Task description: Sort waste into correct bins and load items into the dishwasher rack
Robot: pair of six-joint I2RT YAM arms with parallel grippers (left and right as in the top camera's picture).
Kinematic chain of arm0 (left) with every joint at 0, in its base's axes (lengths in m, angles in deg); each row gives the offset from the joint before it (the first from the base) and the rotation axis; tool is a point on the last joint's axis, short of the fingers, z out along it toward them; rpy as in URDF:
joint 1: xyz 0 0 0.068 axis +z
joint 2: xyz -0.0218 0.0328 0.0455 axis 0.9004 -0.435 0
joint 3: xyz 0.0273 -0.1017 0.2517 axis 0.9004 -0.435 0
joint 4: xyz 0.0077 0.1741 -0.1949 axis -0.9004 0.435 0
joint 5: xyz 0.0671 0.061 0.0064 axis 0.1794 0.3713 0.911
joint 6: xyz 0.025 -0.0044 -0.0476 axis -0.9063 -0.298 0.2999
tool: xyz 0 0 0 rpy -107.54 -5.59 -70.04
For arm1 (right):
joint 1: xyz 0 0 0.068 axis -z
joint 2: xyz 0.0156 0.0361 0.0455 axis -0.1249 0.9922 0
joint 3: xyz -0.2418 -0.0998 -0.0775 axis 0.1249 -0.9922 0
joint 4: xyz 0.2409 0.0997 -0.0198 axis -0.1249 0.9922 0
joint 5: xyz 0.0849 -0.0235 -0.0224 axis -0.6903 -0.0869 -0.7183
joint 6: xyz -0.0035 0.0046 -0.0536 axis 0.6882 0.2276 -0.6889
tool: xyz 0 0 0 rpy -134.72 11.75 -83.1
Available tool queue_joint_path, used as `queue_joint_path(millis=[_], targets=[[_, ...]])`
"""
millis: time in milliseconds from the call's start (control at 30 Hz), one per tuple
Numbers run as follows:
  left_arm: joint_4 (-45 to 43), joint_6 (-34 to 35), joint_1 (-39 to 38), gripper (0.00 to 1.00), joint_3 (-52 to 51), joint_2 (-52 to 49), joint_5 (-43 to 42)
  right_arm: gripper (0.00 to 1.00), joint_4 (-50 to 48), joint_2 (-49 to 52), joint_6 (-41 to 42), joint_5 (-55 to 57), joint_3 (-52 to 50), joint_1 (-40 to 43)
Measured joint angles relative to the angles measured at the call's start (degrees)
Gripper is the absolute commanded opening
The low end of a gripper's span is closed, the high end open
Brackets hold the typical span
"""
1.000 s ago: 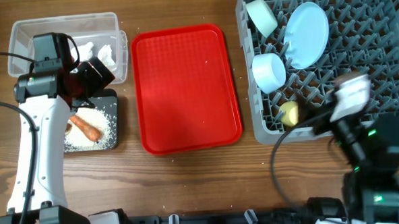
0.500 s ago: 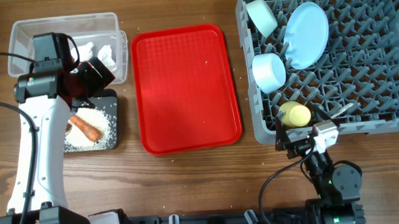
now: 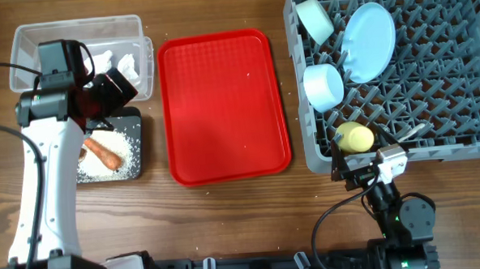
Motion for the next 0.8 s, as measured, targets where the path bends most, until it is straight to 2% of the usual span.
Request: queue_joint_path(millis=[67,167,367,467,533,800], targets=[[-8.6,-3.6,-3.8,1.0,-1.7,5.7,0.4,1.0,0.0,0.0,0.0,0.0,0.0,0.0],[-22.1,-10.3,-9.9,1.0,-12.6,19.7,0.1,1.0,-0.2,0.1,0.0,0.0,0.0,0.0],[-46.8,-13.3,-10.1,1.0,-50.8,53.5,-0.5,1.0,-0.3,0.1,0.0,0.0,0.0,0.0],[-51.3,-13.3,-10.1,1.0,-62.9,67.1,-0.5,1.0,-0.3,0.2,0.0,0.0,0.0,0.0],[-51.7,-13.2,-10.1,1.0,-67.7,72.1,-0.5,1.0,-0.3,0.1,0.0,0.0,0.0,0.0],[-51.8,-13.2,-10.1,1.0,-73.0,81.5,-0.5,1.0,-0.3,0.1,0.0,0.0,0.0,0.0]])
